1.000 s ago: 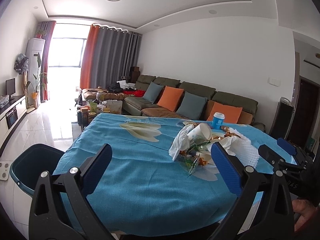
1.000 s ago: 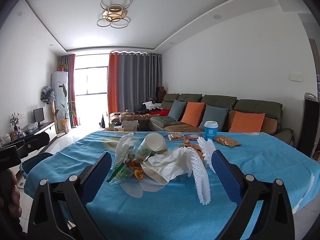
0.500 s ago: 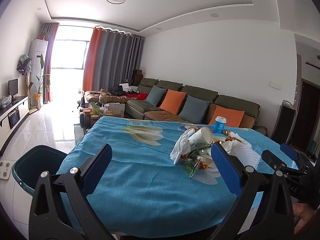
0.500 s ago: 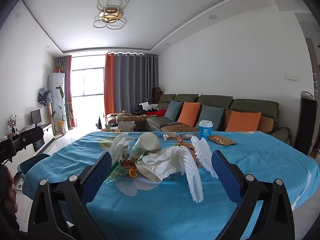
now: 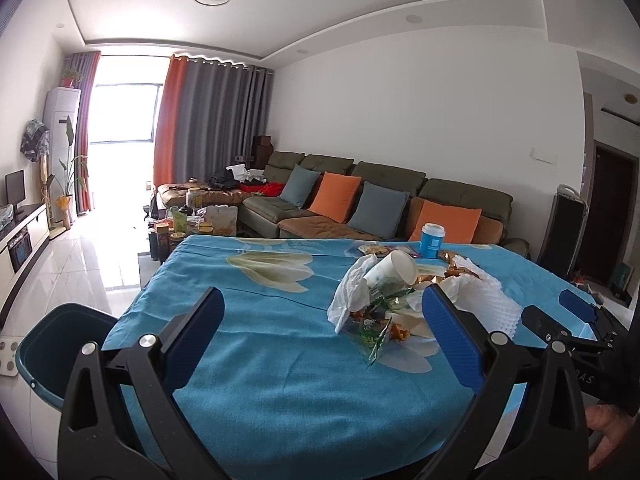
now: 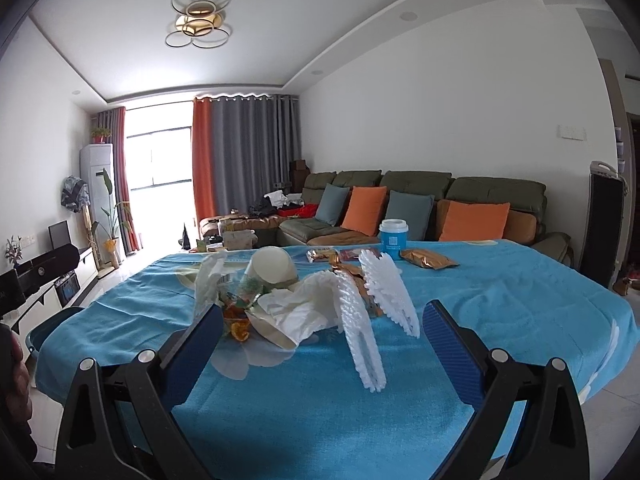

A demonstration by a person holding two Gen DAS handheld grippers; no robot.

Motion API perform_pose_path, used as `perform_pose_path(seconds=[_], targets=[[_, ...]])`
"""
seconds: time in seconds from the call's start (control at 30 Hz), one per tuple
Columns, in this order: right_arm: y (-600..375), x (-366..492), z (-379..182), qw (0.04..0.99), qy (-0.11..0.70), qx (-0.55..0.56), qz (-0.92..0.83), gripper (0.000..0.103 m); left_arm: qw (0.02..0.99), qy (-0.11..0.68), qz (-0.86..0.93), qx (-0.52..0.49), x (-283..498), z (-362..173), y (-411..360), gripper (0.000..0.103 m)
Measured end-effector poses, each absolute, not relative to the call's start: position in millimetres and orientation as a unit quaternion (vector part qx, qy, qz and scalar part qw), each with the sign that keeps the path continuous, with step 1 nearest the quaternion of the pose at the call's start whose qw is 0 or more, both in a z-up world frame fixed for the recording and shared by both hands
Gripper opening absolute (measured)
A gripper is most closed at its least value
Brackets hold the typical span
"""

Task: Collect trash
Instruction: 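Grasp the white tissue with the left tool while the right tool grasps the white foam net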

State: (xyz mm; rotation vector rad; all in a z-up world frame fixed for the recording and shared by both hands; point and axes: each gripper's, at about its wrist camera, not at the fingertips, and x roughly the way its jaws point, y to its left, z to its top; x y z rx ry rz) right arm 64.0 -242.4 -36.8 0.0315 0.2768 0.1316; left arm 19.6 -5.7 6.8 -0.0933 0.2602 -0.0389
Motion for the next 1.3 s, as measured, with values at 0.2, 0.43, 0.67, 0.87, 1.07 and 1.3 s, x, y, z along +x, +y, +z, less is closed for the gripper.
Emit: perform_pose_path(seconds=[0.2, 0.43, 0.67, 0.87, 1.07, 1.3], targets=[[-246, 85, -48, 0.984, 0.170, 0.015, 0.055, 0.096, 0.989, 0.142, -0.034, -0.028, 50, 4, -16, 0.097], [-246, 109, -61, 0.979, 0.201, 0.003, 0.043, 0.095, 0.982, 0.180, -0.046, -0.019, 103, -4, -22, 0.097], [-247, 122, -72, 0.972, 0.232, -0.001, 0.041, 0.068, 0.976, 0.208, -0.055, -0.008, 147, -11, -30, 0.097], [-252, 135, -83, 0.965, 0.259, 0.009, 0.042, 0.036, 0.969, 0.240, -0.062, -0.005, 182, -23, -37, 0.075], [-255, 141, -86, 0.962, 0.268, 0.018, 0.044, 0.012, 0.963, 0.261, -0.067, -0.010, 200, -31, -38, 0.040], [-257, 137, -84, 0.964, 0.263, 0.022, 0.039, 0.011, 0.957, 0.280, -0.068, -0.027, 206, -38, -29, 0.006]])
